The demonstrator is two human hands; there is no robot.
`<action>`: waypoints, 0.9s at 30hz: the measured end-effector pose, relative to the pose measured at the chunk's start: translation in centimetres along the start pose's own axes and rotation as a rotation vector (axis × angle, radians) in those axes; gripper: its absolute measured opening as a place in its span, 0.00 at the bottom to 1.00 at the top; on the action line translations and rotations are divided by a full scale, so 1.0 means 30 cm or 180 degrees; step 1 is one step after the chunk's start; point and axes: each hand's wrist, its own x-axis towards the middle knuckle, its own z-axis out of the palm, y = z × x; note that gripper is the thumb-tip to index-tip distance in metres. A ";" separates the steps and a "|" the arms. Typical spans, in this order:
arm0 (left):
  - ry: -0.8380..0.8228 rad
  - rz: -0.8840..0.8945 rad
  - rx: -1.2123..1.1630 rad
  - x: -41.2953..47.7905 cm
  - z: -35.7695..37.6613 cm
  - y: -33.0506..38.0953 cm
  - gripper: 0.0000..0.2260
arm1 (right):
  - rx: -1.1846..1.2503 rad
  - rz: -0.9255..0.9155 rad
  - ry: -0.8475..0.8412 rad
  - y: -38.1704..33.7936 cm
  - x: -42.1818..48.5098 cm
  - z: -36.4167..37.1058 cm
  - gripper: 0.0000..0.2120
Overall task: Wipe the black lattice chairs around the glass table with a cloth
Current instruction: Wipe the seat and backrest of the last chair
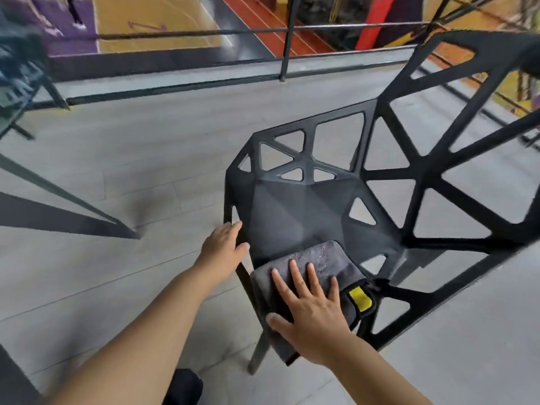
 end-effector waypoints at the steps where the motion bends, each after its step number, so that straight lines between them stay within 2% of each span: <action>1: 0.0059 -0.0021 -0.0078 0.014 0.005 -0.001 0.20 | -0.0034 0.0043 0.0070 -0.011 0.023 0.013 0.33; 4: 0.0388 -0.0020 -0.0220 0.040 0.020 -0.018 0.16 | -0.0023 0.0104 0.0307 -0.003 0.132 0.029 0.29; 8: 0.0693 -0.0121 -0.0354 0.043 0.047 -0.031 0.14 | 0.0345 0.0232 0.0358 0.045 0.332 -0.015 0.26; 11: 0.0858 -0.0044 -0.0364 0.022 0.078 -0.058 0.09 | 0.0341 0.0444 0.0468 0.092 0.476 -0.058 0.25; 16: 0.0704 -0.0029 -0.0427 -0.014 0.069 -0.071 0.14 | 0.0223 0.0612 0.0582 0.148 0.594 -0.111 0.25; 20: 0.0963 -0.0071 -0.0994 -0.028 0.076 -0.067 0.14 | 0.0161 0.0468 0.0477 0.139 0.513 -0.081 0.25; 23: 0.1210 0.0022 -0.0737 -0.044 0.075 -0.061 0.11 | 0.0137 0.0166 0.0308 0.113 0.348 -0.024 0.27; 27: 0.0891 0.0128 -0.0470 -0.043 0.031 -0.062 0.06 | 0.0029 -0.0232 -0.0023 0.058 0.096 0.027 0.32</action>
